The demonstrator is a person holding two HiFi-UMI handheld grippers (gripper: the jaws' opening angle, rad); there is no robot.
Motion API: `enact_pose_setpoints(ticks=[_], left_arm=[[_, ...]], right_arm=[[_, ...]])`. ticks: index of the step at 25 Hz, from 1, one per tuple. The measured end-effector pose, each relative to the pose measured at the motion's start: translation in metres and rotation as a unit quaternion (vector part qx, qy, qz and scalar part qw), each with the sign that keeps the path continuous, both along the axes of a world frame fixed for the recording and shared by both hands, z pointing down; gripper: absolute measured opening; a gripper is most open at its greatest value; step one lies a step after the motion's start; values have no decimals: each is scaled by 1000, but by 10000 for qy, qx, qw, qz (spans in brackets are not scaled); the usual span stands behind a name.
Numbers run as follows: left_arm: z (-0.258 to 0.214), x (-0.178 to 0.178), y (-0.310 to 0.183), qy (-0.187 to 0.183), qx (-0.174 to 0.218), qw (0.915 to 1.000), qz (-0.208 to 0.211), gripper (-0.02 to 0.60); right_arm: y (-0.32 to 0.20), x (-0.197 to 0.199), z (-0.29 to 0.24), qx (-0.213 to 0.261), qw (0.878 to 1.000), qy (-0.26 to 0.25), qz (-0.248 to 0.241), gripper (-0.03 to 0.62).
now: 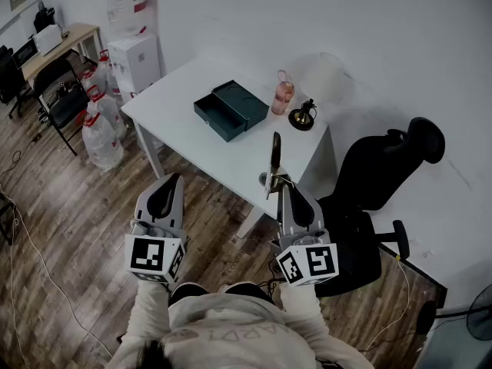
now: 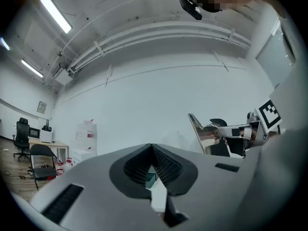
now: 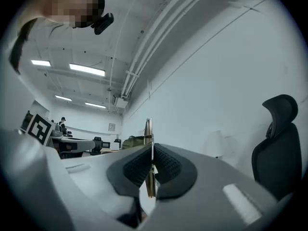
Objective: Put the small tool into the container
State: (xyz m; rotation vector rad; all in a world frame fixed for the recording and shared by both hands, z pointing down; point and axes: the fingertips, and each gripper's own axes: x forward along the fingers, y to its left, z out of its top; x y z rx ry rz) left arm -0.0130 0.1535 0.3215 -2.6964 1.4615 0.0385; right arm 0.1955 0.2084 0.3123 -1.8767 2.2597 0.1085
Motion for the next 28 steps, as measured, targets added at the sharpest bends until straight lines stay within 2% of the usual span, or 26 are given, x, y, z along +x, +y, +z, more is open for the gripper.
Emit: enact_pose_setpoints(ticks=[10,16,23,28], left_arm=[[3,8,11,-10,-21,10000,-86,3],[12,7,13,-18,-84,9997,-225,3],[13,3,-2,-75,-81,9997,-220,3],[14,-1,-31,-43,-81,9998,-148,3]], right_arm=[[6,8,4,-27,9999,35,-112,15],[3,8,11,-68,9996,-127,-231,15],[-14,3,14,-25,9993,-239,-286,15],[-39,1,14,-24,9995,-259,-175,15]])
